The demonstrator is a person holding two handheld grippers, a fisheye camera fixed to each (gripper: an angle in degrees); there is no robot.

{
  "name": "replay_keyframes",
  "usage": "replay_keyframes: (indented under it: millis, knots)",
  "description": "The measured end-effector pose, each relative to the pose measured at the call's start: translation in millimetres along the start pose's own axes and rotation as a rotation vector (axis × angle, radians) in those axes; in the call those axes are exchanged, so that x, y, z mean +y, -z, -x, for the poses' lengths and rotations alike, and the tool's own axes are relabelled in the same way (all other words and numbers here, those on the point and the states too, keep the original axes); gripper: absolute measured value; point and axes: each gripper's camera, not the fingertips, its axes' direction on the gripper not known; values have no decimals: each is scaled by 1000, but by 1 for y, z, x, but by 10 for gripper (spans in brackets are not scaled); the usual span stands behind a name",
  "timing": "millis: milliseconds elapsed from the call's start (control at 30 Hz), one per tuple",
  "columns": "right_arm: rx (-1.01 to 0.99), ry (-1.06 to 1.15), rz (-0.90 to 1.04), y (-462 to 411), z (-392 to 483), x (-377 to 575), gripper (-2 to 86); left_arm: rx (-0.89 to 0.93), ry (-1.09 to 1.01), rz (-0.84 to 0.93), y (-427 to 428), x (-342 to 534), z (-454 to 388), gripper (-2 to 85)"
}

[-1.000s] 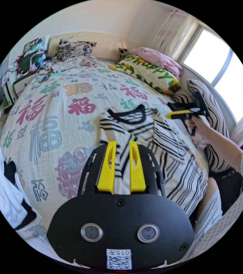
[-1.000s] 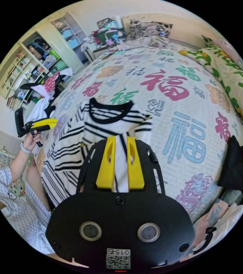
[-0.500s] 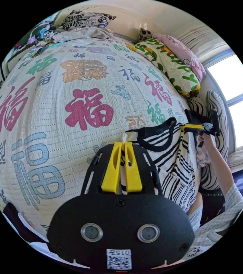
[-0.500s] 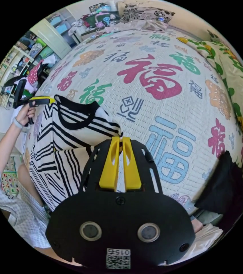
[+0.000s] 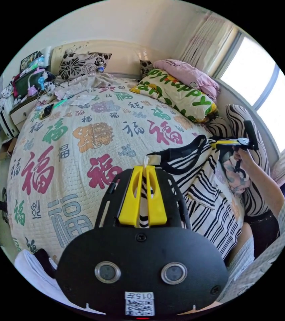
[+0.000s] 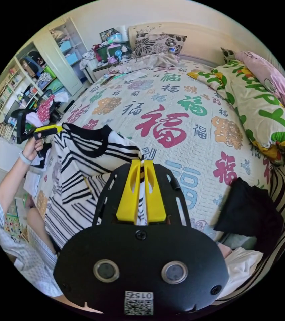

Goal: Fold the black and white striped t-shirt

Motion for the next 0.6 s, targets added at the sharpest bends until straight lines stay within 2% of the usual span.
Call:
replay_keyframes:
  millis: [133, 267, 433, 600]
  knots:
    - [-176, 100, -33, 36, 21, 83, -5, 58, -93, -41, 29, 62, -37, 5]
    - [-251, 230, -25, 64, 60, 176, -3, 141, -152, -51, 58, 165, -94, 5]
    - [-274, 366, 69, 65, 114, 306, 0, 201, -107, 89, 45, 282, -155, 5]
    - [-191, 427, 258, 27, 146, 383, 8, 132, -108, 243, 11, 357, -218, 5]
